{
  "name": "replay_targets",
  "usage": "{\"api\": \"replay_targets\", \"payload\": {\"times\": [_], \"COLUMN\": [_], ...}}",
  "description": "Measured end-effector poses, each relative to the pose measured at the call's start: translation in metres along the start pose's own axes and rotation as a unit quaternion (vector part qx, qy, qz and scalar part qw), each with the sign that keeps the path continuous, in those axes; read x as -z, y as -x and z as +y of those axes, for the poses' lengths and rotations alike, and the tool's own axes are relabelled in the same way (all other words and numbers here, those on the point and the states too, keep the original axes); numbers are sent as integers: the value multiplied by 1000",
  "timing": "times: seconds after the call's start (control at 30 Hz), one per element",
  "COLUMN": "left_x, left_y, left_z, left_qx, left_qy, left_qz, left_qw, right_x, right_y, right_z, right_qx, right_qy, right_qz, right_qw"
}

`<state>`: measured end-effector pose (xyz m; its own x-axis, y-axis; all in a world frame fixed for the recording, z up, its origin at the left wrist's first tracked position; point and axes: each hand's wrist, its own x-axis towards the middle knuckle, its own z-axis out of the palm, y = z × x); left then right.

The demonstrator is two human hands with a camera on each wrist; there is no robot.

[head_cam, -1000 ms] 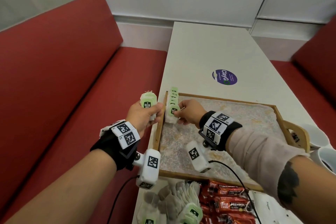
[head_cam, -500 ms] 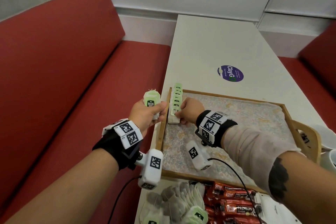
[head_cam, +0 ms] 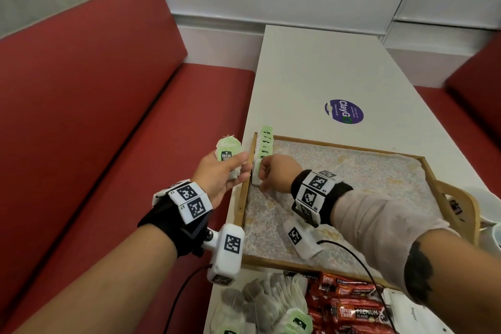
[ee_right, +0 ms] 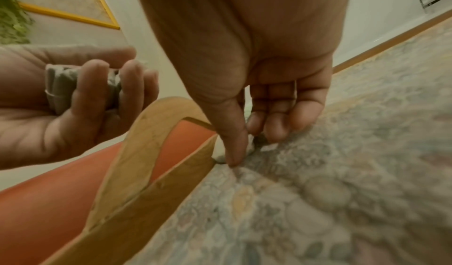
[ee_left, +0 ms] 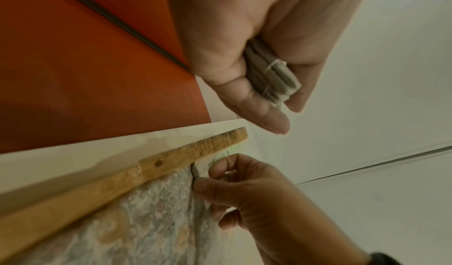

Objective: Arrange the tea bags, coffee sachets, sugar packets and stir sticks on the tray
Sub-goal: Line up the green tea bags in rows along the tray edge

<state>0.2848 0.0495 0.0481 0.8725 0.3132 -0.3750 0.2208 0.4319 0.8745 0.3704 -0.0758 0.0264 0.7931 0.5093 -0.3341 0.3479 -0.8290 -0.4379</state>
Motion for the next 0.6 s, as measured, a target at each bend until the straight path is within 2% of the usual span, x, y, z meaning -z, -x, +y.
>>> {"api": "replay_targets", "payload": {"times": [0.13,0.23,0.4,0.6], "left_x": [2,4,2,-2], "left_y": [4,5,6,13], "left_z": [1,4,8,9], "left_qx": [0,4,19,37], "left_qy": [-5,-2,7,-16], "left_qz": [-18,-18,-28,-67], "left_qw": [1000,1000,999,997], "right_x": [1,9,34,44], "right_y": [1,3,13,24], "right_z": [0,-3,-17,-31], "right_qx": [10,28,61,73], "right_qy": [0,-24,-220,-296], "right_qz": [1,52,114,60], "right_qw": [1000,998,967,950]}}
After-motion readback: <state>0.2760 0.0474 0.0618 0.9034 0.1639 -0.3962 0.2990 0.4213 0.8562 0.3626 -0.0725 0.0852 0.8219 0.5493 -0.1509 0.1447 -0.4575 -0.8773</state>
